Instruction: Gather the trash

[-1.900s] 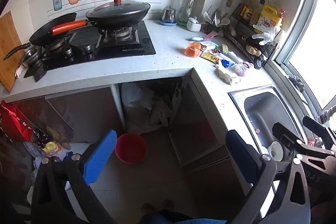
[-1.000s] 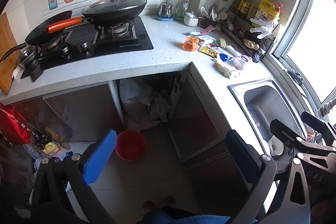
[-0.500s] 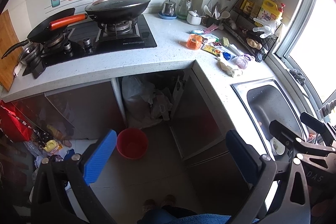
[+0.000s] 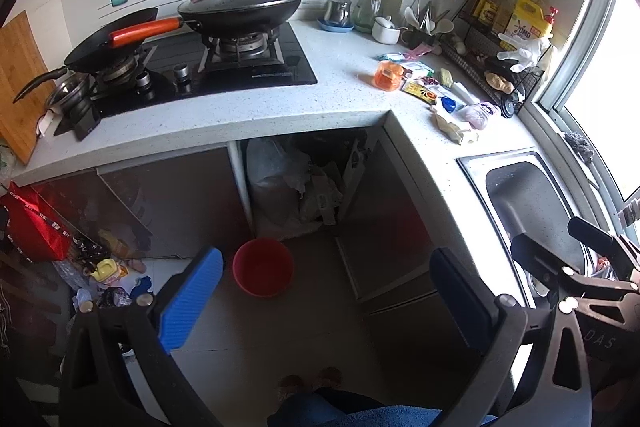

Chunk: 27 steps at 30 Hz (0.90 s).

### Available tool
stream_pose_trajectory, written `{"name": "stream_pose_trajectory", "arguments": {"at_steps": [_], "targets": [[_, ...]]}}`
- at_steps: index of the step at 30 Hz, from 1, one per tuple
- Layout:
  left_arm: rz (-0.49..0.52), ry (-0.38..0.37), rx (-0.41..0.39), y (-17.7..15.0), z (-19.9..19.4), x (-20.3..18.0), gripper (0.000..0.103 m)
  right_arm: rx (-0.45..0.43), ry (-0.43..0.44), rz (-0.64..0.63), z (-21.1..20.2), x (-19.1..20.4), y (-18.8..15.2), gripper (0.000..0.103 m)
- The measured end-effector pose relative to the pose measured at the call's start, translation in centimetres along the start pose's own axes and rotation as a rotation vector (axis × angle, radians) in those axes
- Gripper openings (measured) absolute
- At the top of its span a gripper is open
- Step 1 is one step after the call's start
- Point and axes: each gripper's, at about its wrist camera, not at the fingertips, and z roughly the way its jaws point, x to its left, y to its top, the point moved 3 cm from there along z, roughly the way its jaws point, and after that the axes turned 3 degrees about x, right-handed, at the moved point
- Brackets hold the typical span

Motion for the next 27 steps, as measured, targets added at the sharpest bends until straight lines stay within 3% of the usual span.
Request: {"name": "stream_pose_trajectory", "arguments": {"at_steps": [8, 27], "targets": [[-0.010, 0.016, 0.012, -0.1, 0.3, 0.8, 0.103, 0.034, 0.074, 0.001, 0.9, 0.4, 0.0, 0.100], [0.016, 0.000, 0.043, 0.4, 1.2, 1.4, 0.103, 0.048, 0.061, 0.008, 1.7, 1.0, 0.5, 0.100]]}}
